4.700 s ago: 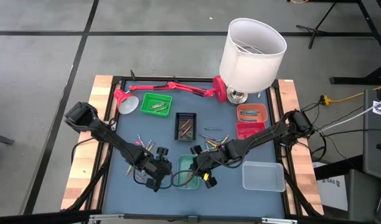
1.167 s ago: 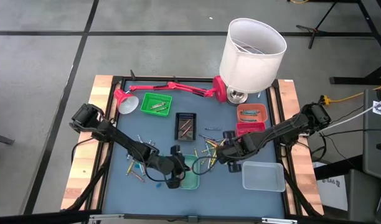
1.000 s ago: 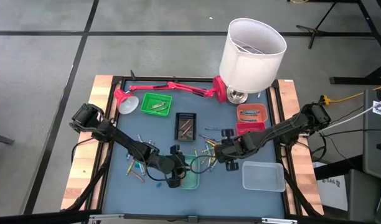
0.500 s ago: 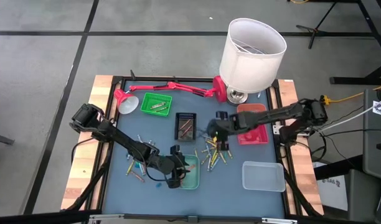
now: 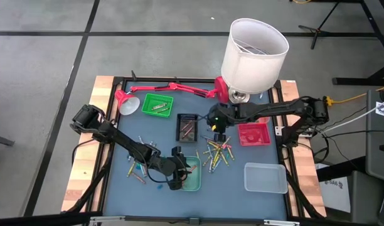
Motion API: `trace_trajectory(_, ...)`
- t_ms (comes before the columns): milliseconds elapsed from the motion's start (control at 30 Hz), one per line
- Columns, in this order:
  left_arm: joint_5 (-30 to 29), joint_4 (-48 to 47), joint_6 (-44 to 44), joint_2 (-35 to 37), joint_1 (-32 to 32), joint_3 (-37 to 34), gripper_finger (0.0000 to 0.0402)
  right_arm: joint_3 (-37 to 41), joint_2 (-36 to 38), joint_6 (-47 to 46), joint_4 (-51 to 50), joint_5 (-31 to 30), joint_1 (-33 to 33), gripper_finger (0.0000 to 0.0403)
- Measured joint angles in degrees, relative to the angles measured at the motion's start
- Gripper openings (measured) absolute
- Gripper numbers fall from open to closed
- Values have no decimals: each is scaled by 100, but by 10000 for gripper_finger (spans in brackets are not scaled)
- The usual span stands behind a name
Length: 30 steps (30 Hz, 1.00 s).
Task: Sort crayons
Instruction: Put the purple crayon into the red bin
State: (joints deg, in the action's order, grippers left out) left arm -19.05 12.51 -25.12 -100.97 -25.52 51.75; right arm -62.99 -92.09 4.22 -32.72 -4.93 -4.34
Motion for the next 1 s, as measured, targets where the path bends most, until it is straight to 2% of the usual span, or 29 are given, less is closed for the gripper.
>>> trace_trajectory(233, -2, 52, 2, 2, 0, 0, 100, 715, -4, 73, 935, 6, 17, 124)
trace_trajectory(533, -4, 52, 2, 2, 0, 0, 100, 1233, -4, -79, 1088, 3, 17, 124)
trace_trajectory(767, -4, 52, 4, 2, 0, 0, 100, 1621, -4, -93, 1789, -40, 17, 124)
trace_trajectory(1000, -4, 52, 4, 2, 0, 0, 100, 1901, -4, -93, 1837, -153, 15, 124)
